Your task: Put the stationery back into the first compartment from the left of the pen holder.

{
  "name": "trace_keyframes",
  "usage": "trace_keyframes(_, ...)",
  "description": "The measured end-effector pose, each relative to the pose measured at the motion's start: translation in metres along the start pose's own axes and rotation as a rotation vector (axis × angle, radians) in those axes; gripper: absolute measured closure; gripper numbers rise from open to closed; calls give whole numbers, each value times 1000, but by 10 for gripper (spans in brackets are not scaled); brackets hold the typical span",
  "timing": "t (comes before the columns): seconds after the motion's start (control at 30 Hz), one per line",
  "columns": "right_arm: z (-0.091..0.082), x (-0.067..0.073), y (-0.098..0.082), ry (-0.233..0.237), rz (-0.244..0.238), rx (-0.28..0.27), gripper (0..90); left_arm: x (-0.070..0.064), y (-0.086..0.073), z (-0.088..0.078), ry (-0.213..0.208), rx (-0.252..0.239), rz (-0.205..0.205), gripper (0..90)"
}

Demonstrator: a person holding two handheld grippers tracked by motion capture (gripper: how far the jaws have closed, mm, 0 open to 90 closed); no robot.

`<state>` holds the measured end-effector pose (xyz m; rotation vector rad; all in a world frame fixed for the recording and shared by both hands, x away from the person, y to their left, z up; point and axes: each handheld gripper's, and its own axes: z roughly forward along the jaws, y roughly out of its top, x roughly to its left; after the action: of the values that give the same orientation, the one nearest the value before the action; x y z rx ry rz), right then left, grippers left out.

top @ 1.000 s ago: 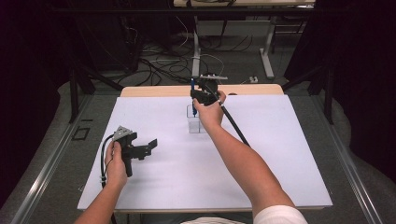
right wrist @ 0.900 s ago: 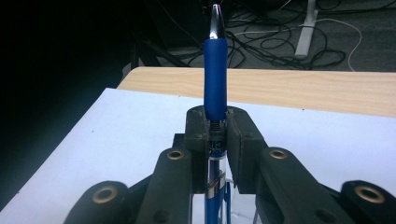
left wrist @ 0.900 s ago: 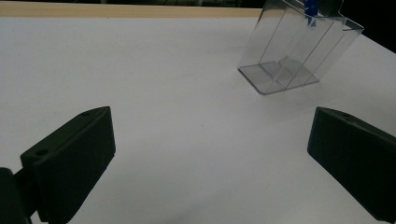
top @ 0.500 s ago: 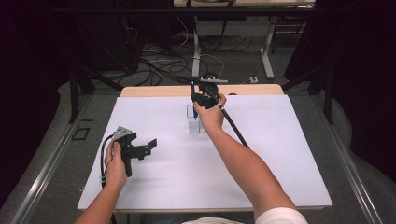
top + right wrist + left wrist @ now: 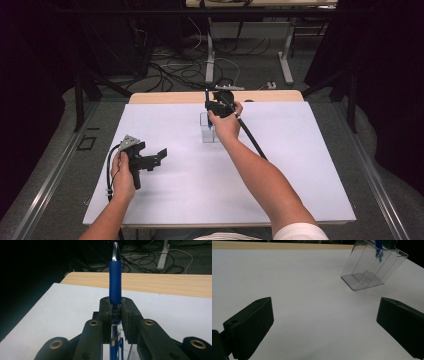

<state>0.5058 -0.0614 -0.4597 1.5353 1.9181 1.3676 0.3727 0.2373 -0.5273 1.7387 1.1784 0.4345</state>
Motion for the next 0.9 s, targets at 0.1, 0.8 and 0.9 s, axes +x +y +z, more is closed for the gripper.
trace_keyframes(0.1, 0, 0, -1, 0, -10, 0, 797, -1, 0, 1, -2, 2, 0, 8)
trace_keyframes(0.8, -30, 5, 9, 72, -104, 32, 362, -4, 2, 0, -5, -5, 20, 8)
trace_keyframes(0.9, -38, 4, 8, 81, -143, 61, 328, -4, 2, 0, -5, -2, 20, 8)
